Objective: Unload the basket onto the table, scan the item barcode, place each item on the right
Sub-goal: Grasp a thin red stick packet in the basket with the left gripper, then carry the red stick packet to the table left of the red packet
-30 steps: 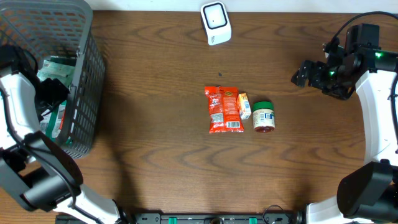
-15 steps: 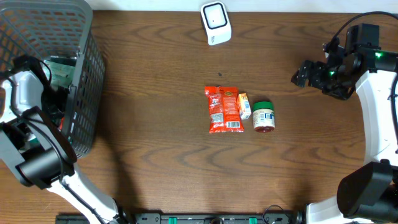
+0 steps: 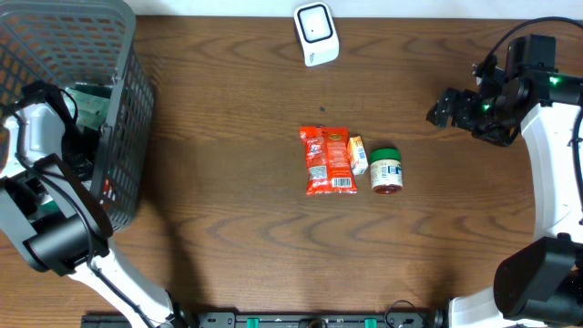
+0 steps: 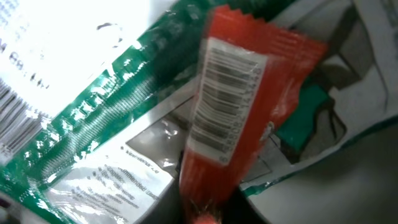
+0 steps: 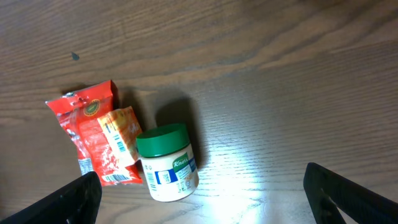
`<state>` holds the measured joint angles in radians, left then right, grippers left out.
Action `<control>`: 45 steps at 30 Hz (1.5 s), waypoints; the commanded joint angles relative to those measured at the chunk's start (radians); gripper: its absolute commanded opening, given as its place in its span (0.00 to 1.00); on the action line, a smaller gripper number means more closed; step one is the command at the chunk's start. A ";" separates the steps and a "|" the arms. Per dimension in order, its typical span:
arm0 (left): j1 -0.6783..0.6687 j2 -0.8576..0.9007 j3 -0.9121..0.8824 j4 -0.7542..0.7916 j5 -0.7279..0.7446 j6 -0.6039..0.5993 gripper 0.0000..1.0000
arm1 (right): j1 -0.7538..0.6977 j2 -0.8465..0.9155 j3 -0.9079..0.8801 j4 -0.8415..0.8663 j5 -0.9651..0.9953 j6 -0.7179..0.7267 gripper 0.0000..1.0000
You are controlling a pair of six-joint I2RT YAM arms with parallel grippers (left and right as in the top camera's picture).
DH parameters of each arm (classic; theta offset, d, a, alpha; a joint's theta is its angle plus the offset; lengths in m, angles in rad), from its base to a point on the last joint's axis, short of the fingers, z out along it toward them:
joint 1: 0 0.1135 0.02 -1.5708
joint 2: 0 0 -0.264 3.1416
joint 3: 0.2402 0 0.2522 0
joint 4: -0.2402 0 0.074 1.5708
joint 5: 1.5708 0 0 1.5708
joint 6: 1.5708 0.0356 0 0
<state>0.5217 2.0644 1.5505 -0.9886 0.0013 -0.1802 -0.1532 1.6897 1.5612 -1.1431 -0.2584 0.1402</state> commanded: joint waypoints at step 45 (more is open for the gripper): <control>-0.693 -0.888 -0.301 0.061 0.249 -0.213 0.07 | -0.011 -0.010 -0.001 -0.002 -0.008 -0.003 0.99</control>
<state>-0.0624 1.1278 1.3857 -1.0134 0.2409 -0.3069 -0.1532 1.6897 1.5612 -1.1431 -0.2584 0.1402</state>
